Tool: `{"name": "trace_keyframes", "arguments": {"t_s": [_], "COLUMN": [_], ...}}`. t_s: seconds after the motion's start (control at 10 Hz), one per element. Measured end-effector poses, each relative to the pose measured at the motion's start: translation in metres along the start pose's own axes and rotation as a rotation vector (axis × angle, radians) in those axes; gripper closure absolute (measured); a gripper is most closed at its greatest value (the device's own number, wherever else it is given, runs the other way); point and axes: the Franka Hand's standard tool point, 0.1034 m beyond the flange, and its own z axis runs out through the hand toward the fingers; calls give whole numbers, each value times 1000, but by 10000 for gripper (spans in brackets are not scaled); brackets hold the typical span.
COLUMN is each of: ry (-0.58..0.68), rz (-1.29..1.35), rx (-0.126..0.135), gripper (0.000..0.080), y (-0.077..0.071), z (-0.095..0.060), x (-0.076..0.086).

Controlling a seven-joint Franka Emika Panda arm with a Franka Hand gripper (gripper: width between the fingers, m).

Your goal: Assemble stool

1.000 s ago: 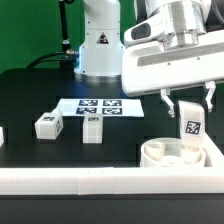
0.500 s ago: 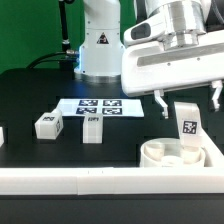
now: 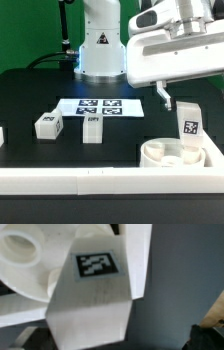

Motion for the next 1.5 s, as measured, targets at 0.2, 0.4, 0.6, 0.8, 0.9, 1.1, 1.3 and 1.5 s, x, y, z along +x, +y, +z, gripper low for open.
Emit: {"name": "trace_keyframes", "arguments": {"t_s": [0.2, 0.4, 0.6, 0.8, 0.9, 1.1, 1.3, 1.5], "ry": [-4, -47, -73, -337, -433, -629, -585, -562], "rz": [-1, 4, -20, -95, -92, -83, -125, -399], "rx": [9, 6, 4, 17, 26, 47, 56, 86], "gripper": [151, 151, 151, 151, 151, 151, 151, 151], "y": [-7, -5, -3, 9, 8, 2, 3, 6], "z": [-5, -3, -1, -3, -6, -7, -2, 3], "x": [11, 7, 5, 12, 12, 12, 17, 18]}}
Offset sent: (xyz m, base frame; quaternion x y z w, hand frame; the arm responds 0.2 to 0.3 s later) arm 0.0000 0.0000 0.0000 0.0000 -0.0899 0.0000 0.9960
